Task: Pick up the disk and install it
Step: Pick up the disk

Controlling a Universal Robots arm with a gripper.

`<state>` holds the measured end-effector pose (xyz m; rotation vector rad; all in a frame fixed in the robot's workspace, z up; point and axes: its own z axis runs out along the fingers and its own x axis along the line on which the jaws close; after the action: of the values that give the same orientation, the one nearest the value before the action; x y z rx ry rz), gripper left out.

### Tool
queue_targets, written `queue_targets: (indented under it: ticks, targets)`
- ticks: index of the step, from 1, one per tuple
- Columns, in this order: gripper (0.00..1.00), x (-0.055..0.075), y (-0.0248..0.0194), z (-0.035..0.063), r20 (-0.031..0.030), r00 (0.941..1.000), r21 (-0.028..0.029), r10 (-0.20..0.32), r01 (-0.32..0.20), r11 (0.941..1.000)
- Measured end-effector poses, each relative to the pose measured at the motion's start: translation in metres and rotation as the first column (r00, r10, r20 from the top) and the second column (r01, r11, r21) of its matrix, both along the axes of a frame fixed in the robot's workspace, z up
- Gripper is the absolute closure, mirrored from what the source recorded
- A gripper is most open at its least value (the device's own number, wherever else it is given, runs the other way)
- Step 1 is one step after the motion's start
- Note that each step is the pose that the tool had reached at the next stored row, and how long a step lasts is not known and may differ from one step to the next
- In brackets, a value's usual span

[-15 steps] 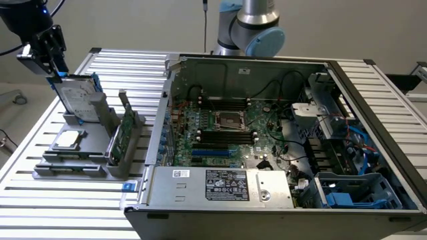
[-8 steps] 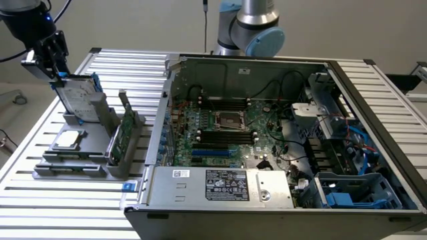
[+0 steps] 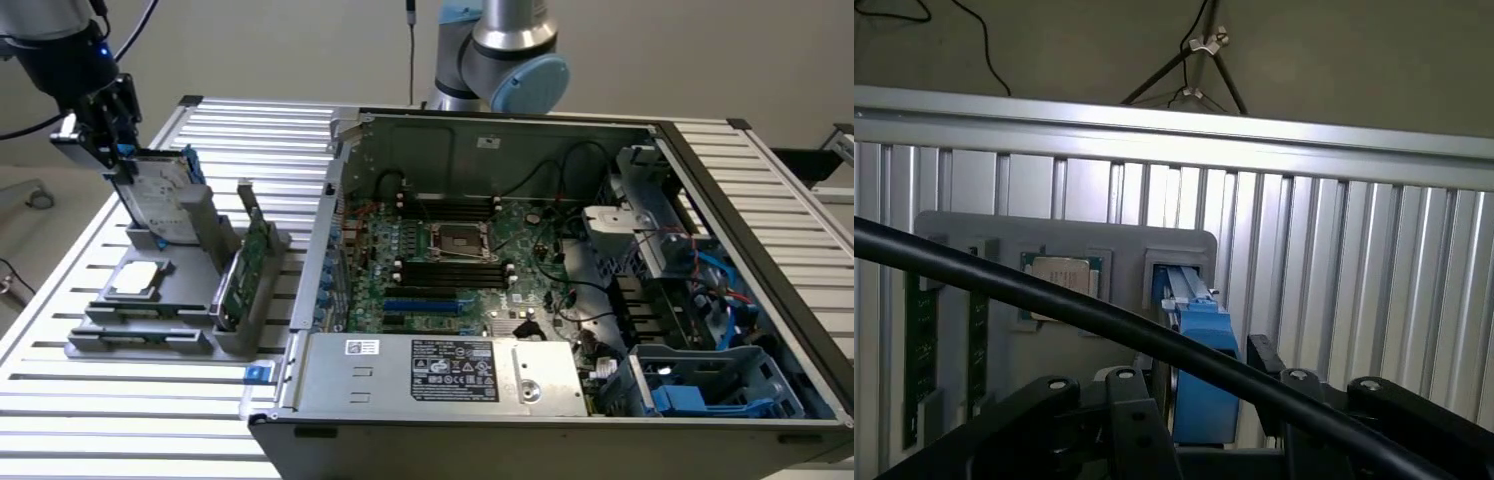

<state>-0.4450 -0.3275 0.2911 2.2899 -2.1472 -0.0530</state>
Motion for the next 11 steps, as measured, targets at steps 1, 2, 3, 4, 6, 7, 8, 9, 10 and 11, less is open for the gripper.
queue_targets:
  ticks: [1, 2, 3, 4, 6, 7, 8, 9, 10, 11]
  targets:
    - [0.51, 0.0000, 0.0000, -0.0006, -0.0001, 1.0000, -0.0016, 0.000, 0.000, 1.0000]
    - [0.51, 0.0001, 0.0000, -0.0008, -0.0002, 1.0000, -0.0027, 0.000, 0.000, 1.0000]
    - [0.51, 0.0000, -0.0001, -0.0010, -0.0004, 1.0000, -0.0033, 0.000, 0.000, 1.0000]
    - [0.51, 0.0000, -0.0001, -0.0013, -0.0002, 1.0000, -0.0036, 0.000, 0.000, 1.0000]
    - [0.51, 0.0000, 0.0000, -0.0023, 0.0001, 1.0000, -0.0038, 0.000, 0.000, 1.0000]
    - [0.54, 0.0000, 0.0000, -0.0026, -0.0001, 1.0000, -0.0040, 0.000, 0.000, 1.0000]
    - [0.54, 0.0000, -0.0001, -0.0027, -0.0002, 1.0000, -0.0043, 0.000, 0.000, 1.0000]
    - [0.60, 0.0000, -0.0001, -0.0028, -0.0003, 1.0000, -0.0048, 0.000, 0.000, 1.0000]
    - [0.60, 0.0000, 0.0000, -0.0029, -0.0003, 1.0000, -0.0051, 0.000, 0.000, 1.0000]
    - [0.65, 0.0000, 0.0000, -0.0030, -0.0002, 1.0000, -0.0056, 0.000, 0.000, 1.0000]
